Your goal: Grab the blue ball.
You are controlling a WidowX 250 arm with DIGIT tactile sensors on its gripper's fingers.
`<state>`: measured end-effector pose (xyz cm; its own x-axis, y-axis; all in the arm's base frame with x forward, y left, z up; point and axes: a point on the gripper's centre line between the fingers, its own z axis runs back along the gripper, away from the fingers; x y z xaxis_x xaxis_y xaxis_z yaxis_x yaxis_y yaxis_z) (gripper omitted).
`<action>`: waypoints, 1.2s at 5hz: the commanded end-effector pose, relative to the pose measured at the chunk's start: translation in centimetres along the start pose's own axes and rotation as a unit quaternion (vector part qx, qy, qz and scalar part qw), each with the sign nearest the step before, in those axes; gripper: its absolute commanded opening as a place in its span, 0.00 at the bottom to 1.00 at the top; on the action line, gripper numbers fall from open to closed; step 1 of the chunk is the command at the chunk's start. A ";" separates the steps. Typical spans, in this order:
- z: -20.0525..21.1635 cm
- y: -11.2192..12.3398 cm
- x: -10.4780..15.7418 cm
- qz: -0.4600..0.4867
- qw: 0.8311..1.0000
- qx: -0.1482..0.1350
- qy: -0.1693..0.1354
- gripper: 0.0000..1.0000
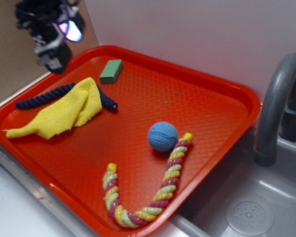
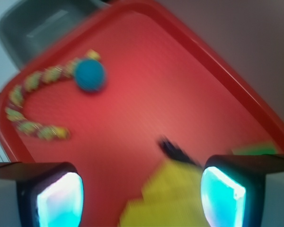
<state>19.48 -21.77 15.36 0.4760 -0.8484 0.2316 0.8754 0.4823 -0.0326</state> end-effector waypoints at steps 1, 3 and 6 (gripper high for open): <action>-4.1 -5.6 4.5 -0.099 0.994 -0.032 0.025 1.00; -8.7 -6.8 7.6 -0.070 0.995 -0.025 0.072 1.00; -11.7 -6.6 7.3 -0.079 0.988 -0.008 0.132 0.00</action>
<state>20.95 -32.67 3.87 0.3688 -0.9258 -0.0825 0.9275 0.3724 -0.0327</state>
